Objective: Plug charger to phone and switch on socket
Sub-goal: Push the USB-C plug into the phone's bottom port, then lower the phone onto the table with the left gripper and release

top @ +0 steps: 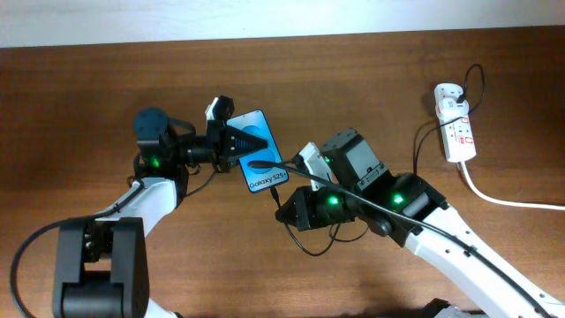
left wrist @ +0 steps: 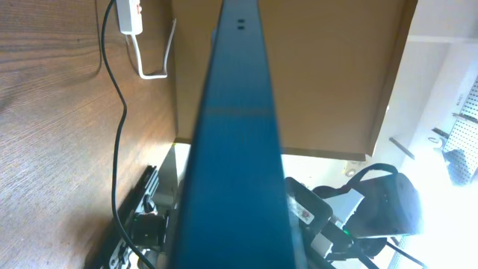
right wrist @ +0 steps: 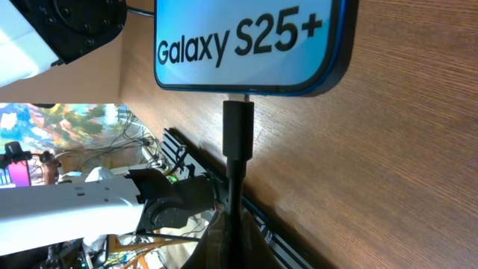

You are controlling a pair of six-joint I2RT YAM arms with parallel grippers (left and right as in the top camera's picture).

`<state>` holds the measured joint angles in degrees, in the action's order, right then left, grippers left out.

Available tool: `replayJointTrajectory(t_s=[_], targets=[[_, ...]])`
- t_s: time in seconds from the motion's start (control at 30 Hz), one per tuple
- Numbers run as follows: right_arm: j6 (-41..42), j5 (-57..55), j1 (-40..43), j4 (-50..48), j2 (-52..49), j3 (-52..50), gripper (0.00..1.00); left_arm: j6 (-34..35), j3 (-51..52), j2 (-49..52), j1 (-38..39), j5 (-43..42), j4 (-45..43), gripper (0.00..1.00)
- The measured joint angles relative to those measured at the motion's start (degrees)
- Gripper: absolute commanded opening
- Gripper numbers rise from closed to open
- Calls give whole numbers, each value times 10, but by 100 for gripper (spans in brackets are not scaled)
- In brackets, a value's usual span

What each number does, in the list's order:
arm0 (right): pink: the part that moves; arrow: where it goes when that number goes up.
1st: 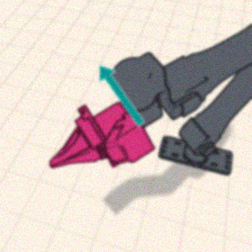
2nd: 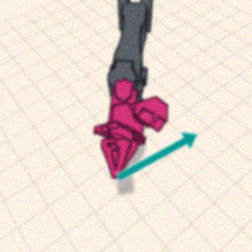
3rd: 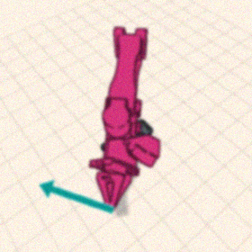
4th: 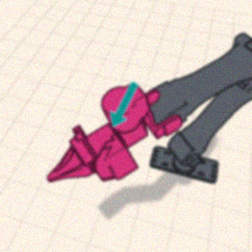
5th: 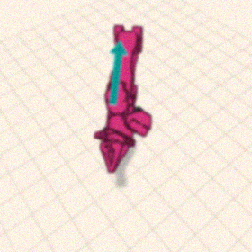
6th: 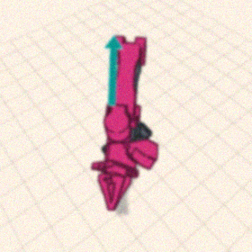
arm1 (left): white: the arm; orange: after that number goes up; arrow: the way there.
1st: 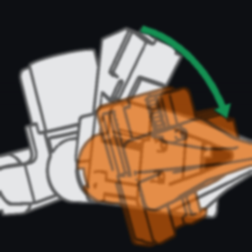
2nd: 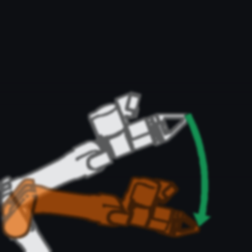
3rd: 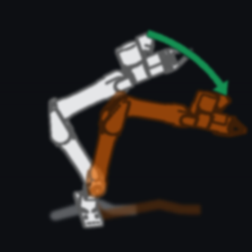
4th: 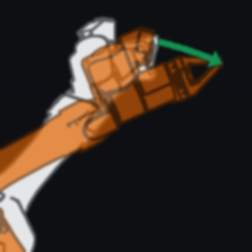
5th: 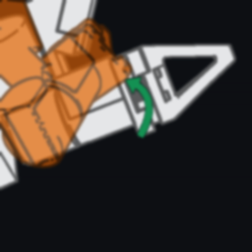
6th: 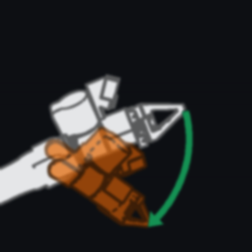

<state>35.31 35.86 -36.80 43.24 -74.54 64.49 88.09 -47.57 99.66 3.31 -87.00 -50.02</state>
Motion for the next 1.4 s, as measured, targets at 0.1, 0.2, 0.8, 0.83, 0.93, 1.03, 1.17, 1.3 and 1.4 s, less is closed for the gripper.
replayJointTrajectory(t_s=[0.1, 0.2, 0.8, 0.83, 0.93, 1.03, 1.17, 1.3, 1.4], targets=[[0, 2, 0, 6, 0, 0, 4, 0, 0, 0, 0, 0, 0, 0], [0, 2, 0, 9, 0, 0, 4, 0, 0, 0, 0, 0, 0, 0], [0, 8, 0, -3, 13, 0, 4, 7, 0, 0, 0, 2, 0, 0], [0, 8, 0, -3, 13, 0, 4, 9, 0, 0, 0, 2, 0, 0], [0, 8, 0, -2, 13, 0, 4, 20, 0, 0, 0, 2, 0, 0], [0, 8, 0, -2, 13, 0, 4, 33, 0, 0, 0, 2, 0, 0], [0, 8, 0, -7, 12, 0, 4, 35, 0, 0, 0, 4, 0, 0], [0, 1, -1, -19, 4, 0, 4, 32, 0, 0, -3, 5, 0, 0], [0, -4, -2, -31, 3, 0, 5, 8, 0, 0, -4, 6, -1, 0]])
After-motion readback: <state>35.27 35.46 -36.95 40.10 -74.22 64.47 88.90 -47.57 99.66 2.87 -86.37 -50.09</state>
